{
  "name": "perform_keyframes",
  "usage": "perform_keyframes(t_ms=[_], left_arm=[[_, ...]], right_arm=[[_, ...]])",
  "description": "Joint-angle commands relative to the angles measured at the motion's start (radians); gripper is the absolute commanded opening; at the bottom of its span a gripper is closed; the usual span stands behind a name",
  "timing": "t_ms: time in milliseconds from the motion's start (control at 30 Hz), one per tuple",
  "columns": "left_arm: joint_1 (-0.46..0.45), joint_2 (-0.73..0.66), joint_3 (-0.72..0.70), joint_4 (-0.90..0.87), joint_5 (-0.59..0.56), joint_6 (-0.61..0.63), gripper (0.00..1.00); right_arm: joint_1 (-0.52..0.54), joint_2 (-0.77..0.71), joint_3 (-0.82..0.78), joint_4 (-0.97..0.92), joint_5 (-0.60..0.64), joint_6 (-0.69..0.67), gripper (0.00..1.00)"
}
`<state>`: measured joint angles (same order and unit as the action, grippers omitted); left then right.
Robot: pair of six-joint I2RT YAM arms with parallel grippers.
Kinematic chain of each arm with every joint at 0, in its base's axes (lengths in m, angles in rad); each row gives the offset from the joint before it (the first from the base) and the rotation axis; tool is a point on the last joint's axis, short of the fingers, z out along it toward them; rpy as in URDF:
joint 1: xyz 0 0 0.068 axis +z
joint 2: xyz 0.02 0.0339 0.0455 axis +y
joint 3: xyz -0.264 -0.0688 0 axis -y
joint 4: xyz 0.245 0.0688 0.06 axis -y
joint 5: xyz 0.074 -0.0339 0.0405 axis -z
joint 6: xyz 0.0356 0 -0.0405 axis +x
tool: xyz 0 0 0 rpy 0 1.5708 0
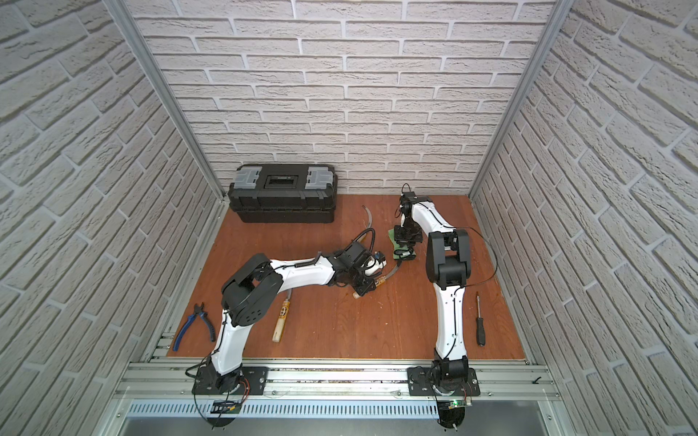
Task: Wipe small sickles with rags
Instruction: Wipe the small sickle at the center of the board.
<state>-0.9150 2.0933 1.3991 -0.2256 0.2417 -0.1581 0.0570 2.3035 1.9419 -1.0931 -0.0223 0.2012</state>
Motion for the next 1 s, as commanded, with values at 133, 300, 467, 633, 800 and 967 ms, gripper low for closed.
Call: perform_keyframes(t_ms=[133,300,467,633,800,967], left_arm=[[0.023,-0.010,-0.033,-0.012,-0.002,-0.026,0.00],[0.036,-0.011,-0.040,0.016,-0.012,-0.051,0.00],[0.037,-0.006,-0.041,0.038,-0.013,-0.059,0.00],[0.034,-0.006,-0.050,0.065,-0.005,-0.072,0.00],[0.024,-0.010,-0.056,0.072,-0.006,-0.074,0.00],[0.018,-0.013,-0.065,0.077,-0.007,-0.077,0.00]], right_arm=[[0.043,-0.027,-0.106,-0.076,0.041,-0.008,0.03],[0.056,-0.119,-0.304,-0.009,0.035,0.006,0.03],[0.082,-0.216,-0.509,0.080,-0.008,0.029,0.03],[0.133,-0.309,-0.695,0.178,-0.072,0.063,0.03],[0.155,-0.423,-0.790,0.226,-0.152,0.081,0.03],[0.138,-0.521,-0.757,0.190,-0.173,0.065,0.03]])
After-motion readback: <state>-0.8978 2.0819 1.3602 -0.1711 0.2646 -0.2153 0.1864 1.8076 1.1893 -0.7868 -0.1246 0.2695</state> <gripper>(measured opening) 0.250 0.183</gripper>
